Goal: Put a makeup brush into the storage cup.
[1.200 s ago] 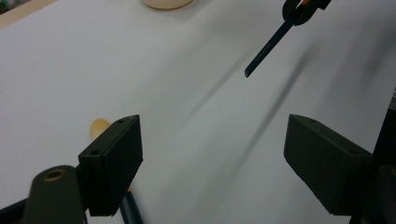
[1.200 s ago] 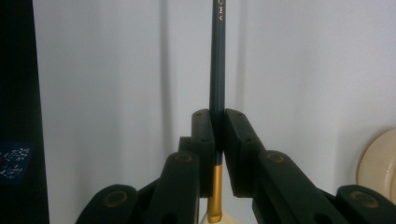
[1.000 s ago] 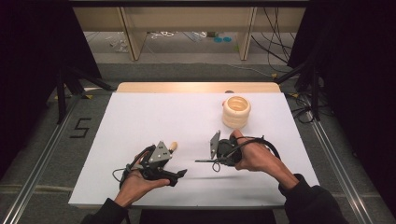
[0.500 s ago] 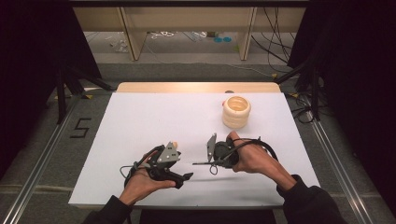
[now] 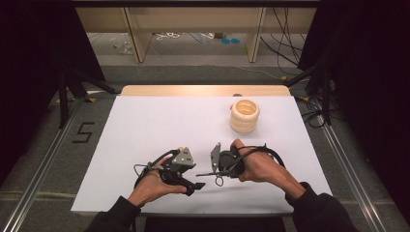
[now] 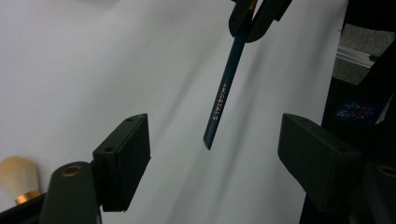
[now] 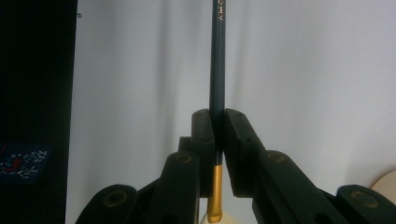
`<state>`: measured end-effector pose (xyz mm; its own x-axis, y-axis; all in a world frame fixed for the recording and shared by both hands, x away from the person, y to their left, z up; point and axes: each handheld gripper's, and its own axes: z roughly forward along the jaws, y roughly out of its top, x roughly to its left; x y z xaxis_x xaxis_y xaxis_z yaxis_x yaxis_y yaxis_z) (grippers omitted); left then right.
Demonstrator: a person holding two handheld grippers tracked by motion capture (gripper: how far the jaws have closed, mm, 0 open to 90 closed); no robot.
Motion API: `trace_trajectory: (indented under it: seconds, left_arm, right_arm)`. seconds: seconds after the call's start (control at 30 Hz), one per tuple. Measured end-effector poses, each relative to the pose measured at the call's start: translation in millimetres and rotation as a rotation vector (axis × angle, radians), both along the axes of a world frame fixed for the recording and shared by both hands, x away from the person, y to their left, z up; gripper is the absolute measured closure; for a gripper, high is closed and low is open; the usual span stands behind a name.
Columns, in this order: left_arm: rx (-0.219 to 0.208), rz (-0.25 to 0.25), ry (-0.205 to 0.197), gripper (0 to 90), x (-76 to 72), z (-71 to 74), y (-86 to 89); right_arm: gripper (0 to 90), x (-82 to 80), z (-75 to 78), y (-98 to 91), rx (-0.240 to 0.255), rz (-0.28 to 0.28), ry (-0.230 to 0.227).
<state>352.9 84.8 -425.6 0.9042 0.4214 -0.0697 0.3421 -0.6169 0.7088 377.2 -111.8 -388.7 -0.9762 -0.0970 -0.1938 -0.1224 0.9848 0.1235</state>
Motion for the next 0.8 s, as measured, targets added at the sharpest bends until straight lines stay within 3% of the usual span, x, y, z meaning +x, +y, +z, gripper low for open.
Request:
trace_trajectory:
  seconds: [0.13,0.2,0.23,0.27,0.33,0.43,0.5,0.57,0.6,0.63,0.67,0.8]
  left_arm:
    - [-0.017,-0.009,0.037,28.4,2.5,-0.9,-0.7]
    - [-0.026,-0.021,0.039,29.4,4.3,-1.3,-1.3]
    - [-0.039,-0.005,0.057,29.7,3.6,-1.6,-2.1]
    - [-0.045,-0.009,0.065,30.7,4.3,-1.6,-2.1]
    - [-0.055,-0.010,0.081,32.1,5.8,-1.8,-1.9]
    - [-0.057,-0.027,0.092,33.8,8.4,-1.4,-0.6]
    - [-0.056,-0.042,0.098,36.1,9.1,-1.4,-1.1]
    - [-0.060,-0.040,0.114,36.9,8.8,-2.2,-2.6]
    - [-0.050,-0.054,0.110,37.5,9.6,-2.2,-2.9]
    - [-0.055,-0.052,0.119,38.5,9.2,-2.7,-3.9]
    - [-0.056,-0.056,0.123,42.1,9.3,-3.4,-4.8]
    - [-0.045,-0.070,0.134,43.3,11.4,-3.9,-6.3]
  right_arm:
    - [82.9,-2.2,-0.4,1.2,0.002,0.003,0.006]
    - [82.9,-1.2,-0.9,2.2,0.018,0.040,0.002]
    - [82.9,-3.5,-0.2,2.3,0.006,0.021,-0.002]
    - [82.9,-2.7,-0.4,3.5,0.023,0.062,-0.006]
    - [82.9,-6.7,0.8,3.8,0.008,0.031,0.003]
    - [82.9,-8.6,1.1,4.5,0.015,0.025,0.011]
    - [82.9,-7.1,0.9,5.8,0.032,0.075,-0.009]
    - [82.9,-8.0,0.7,6.1,0.037,0.071,-0.003]
    - [82.9,-11.2,1.3,5.8,0.017,0.031,0.010]
    - [82.9,-11.6,1.3,6.1,0.016,0.032,0.008]
    - [82.9,-10.0,0.4,7.0,0.029,0.071,-0.001]
    - [82.9,-13.1,0.4,7.7,0.018,0.056,0.004]
